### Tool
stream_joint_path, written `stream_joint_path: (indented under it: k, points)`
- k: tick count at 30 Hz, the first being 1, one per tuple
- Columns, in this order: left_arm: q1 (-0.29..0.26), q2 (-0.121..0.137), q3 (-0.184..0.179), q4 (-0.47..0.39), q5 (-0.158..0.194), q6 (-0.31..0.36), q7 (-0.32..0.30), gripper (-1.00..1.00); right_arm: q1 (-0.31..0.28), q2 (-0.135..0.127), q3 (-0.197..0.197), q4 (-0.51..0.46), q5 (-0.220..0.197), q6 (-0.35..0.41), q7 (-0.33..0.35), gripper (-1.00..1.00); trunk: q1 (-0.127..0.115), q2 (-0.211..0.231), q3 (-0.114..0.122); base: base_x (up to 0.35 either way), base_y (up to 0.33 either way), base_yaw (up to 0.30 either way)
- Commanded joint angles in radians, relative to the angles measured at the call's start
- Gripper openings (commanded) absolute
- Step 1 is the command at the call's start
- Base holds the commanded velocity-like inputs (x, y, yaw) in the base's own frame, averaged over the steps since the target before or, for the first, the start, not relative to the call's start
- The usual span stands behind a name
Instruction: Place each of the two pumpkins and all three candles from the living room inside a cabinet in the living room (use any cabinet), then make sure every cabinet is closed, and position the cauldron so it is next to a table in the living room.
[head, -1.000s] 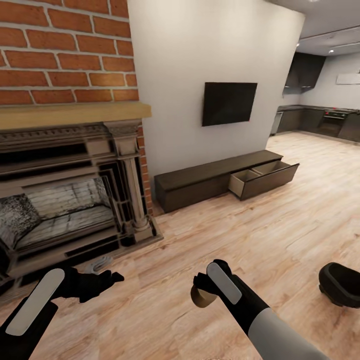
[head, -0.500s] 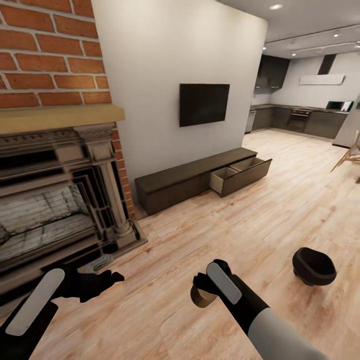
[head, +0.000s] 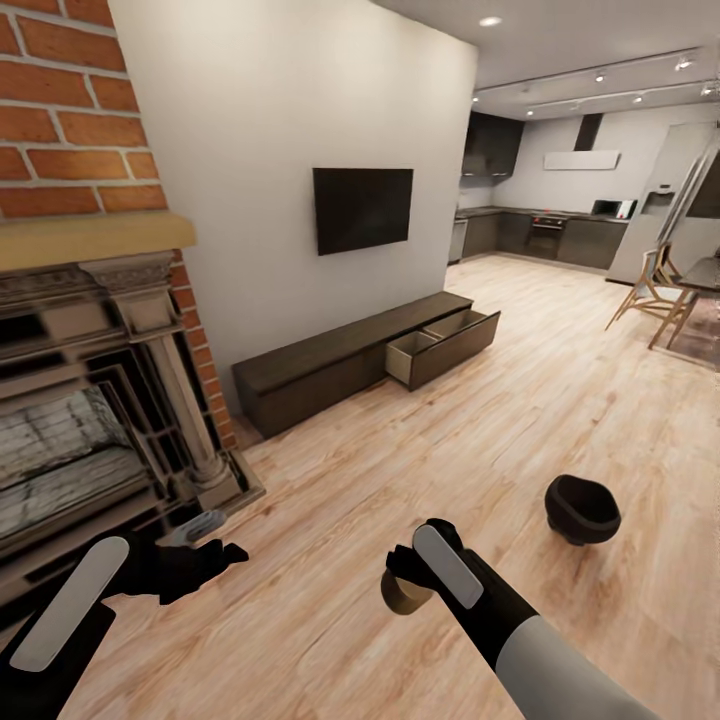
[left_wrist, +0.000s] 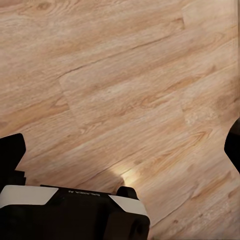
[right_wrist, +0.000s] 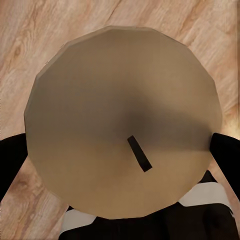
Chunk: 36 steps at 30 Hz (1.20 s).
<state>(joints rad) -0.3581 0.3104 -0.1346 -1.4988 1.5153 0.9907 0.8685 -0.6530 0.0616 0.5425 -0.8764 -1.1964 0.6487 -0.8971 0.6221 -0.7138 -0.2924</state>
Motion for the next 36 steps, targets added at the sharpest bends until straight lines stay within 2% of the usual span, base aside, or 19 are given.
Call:
stream_joint_path:
  k: [1,9,17,36]
  points:
    - [-0.001,0.001,-0.001,-0.001,0.010,0.000,0.010,1.00,-0.001,0.000,0.002,-0.001,-0.006,-0.001,-0.008,-1.00,0.000,-0.001,-0.002,0.044,0.000,-0.080]
    - [-0.001,0.004,-0.006,-0.001,0.008,0.000,0.010,1.00,-0.001,0.000,0.002,-0.001,-0.006,-0.016,-0.008,-1.00,0.000,-0.001,-0.002,0.092,0.000,-0.016]
    - [-0.001,0.006,-0.024,-0.001,0.007,0.000,0.012,1.00,-0.001,0.001,0.006,-0.004,0.002,-0.018,-0.002,-1.00,0.000,-0.001,-0.002,0.313,0.000,0.000]
    - [-0.001,0.009,-0.025,-0.001,0.006,0.000,0.012,1.00,-0.001,0.004,0.002,-0.009,-0.002,-0.018,-0.004,-1.00,0.000,-0.001,-0.002,0.330,0.000,-0.003]
